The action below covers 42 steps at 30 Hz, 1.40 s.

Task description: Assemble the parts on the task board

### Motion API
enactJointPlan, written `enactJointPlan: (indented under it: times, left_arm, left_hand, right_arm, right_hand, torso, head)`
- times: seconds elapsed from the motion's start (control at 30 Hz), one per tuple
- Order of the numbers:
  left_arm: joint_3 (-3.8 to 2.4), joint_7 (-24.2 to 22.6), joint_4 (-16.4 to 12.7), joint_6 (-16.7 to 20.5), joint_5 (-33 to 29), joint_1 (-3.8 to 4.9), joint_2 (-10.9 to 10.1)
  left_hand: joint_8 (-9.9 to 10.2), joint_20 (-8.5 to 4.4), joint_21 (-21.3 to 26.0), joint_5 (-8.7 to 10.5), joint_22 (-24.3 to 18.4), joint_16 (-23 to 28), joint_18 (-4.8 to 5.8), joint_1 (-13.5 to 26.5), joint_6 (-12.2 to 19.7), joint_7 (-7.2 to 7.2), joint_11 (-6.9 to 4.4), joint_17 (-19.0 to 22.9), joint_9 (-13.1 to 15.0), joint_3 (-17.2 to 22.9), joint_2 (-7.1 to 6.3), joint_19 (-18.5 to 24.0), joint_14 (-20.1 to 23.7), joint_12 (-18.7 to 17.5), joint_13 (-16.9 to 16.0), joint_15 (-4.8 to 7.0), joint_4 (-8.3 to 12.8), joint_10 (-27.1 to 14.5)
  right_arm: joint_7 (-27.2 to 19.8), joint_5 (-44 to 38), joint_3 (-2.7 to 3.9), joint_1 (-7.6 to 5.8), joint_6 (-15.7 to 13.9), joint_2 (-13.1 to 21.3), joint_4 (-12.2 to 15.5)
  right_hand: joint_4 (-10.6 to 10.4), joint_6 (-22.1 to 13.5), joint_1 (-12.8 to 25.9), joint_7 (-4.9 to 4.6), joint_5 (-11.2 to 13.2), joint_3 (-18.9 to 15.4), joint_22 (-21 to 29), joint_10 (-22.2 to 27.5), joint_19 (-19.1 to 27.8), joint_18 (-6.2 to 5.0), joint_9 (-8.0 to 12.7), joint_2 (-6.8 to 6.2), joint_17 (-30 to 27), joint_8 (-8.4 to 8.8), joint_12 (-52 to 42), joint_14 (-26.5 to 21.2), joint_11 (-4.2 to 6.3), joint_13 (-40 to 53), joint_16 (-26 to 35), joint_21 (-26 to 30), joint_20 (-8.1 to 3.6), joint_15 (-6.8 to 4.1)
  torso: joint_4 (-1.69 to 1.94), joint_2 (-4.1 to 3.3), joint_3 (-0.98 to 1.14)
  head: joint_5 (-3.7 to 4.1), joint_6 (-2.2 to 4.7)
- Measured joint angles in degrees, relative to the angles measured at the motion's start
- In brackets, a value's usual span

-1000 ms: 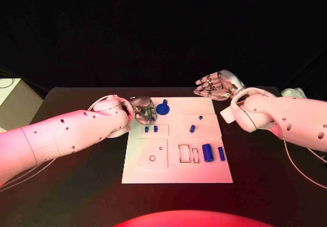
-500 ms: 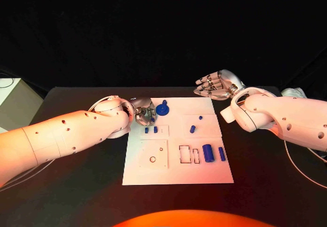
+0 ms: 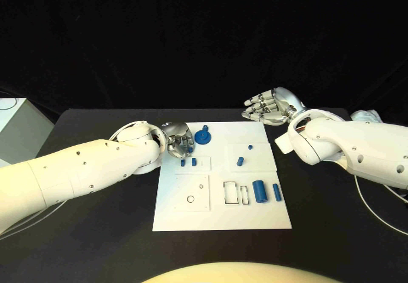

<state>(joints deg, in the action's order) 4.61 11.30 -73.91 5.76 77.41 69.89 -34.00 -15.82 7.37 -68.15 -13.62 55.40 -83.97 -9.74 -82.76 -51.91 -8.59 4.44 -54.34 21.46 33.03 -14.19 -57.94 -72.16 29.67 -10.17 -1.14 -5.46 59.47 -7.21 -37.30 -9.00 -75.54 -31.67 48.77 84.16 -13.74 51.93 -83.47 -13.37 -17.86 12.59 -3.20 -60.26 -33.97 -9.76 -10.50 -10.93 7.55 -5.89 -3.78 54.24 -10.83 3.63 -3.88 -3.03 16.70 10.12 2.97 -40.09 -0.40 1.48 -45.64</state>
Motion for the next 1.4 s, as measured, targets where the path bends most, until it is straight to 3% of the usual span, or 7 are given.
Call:
enactJointPlan:
  times: [0.57, 0.8, 1.33, 1.4]
  left_arm:
    - [-0.07, 0.32, -0.27, 0.4, 0.06, -0.07, -0.7]
    - [-0.27, 0.29, -0.77, 0.93, -0.01, -0.15, -1.24]
    - [-0.7, -1.89, -2.58, 3.6, -0.98, -0.23, -3.1]
    - [-0.78, -2.27, -2.96, 3.7, -1.23, -0.23, -3.36]
  left_hand:
    - [1.72, 0.0, 0.24, 0.0, -0.17, -0.23, 0.0, 0.22, 2.36, -0.33, 0.18, 0.01, -0.44, -0.16, -0.23, 0.0, 0.0, 0.45, -0.7, 0.0, -0.16, -0.18]
    - [3.72, -0.34, 0.47, 0.0, -0.16, -0.39, 0.0, 0.6, 5.72, 0.59, -0.14, -0.22, -1.16, -0.97, -0.6, -0.38, -0.14, 1.16, -1.58, 0.14, -0.78, -0.5]
    - [3.3, -0.71, 0.47, 0.0, 0.57, -1.41, -0.01, 0.6, 4.73, 0.77, -0.56, -3.6, -1.02, -1.65, -0.6, -1.16, -1.87, 3.88, -3.55, 0.83, -1.03, -0.08]
    - [3.04, -0.8, 0.47, 0.0, 0.66, -1.56, 0.72, 0.59, 3.81, 0.87, -0.56, -4.45, -0.88, -1.65, -0.6, -1.26, -2.38, 4.78, -4.21, 0.93, -1.03, -0.09]
  right_arm:
    - [0.06, -0.19, 0.0, 0.0, 0.01, 0.02, -0.03]
    - [0.12, -0.33, 0.0, 0.0, 0.04, 0.05, -0.06]
    - [0.32, -0.67, 0.0, 0.02, 0.09, 0.17, -0.16]
    - [0.35, -0.71, 0.0, 0.02, 0.1, 0.17, -0.17]
  right_hand:
    - [0.0, 0.0, 0.0, 0.0, 0.0, 0.0, 0.0, 0.0, 0.0, 0.0, 0.06, 0.0, -0.08, 0.0, 0.0, 0.0, 0.0, 0.0, 0.0, 0.0, 0.0, 0.0]
    - [0.0, 0.0, 0.0, 0.0, 0.0, 0.0, 0.0, 0.0, 0.0, 0.0, 0.13, 0.0, -0.15, 0.22, 0.0, 0.0, 0.0, 0.0, 0.0, 0.0, 0.0, 0.0]
    - [0.0, -0.01, 0.0, 0.01, 0.0, 0.0, 0.0, 0.0, 0.0, 0.0, 0.13, 0.0, -0.14, 0.22, 0.0, 0.0, 0.0, 0.0, 0.0, 0.0, 0.0, 0.0]
    - [0.0, -0.01, 0.0, 0.01, 0.0, 0.0, 0.0, 0.0, 0.0, 0.0, 0.14, 0.0, -0.16, 0.22, 0.0, 0.0, 0.0, 0.0, 0.0, 0.0, 0.0, 0.0]
  torso:
    - [-0.01, -0.01, -0.02]
    - [-0.02, -0.02, -0.02]
    - [-0.04, -0.03, -0.01]
    - [-0.04, -0.02, -0.01]
  head:
    - [0.0, -0.03]
    - [-0.07, 0.01]
    - [0.04, -0.01]
    - [0.05, -0.01]
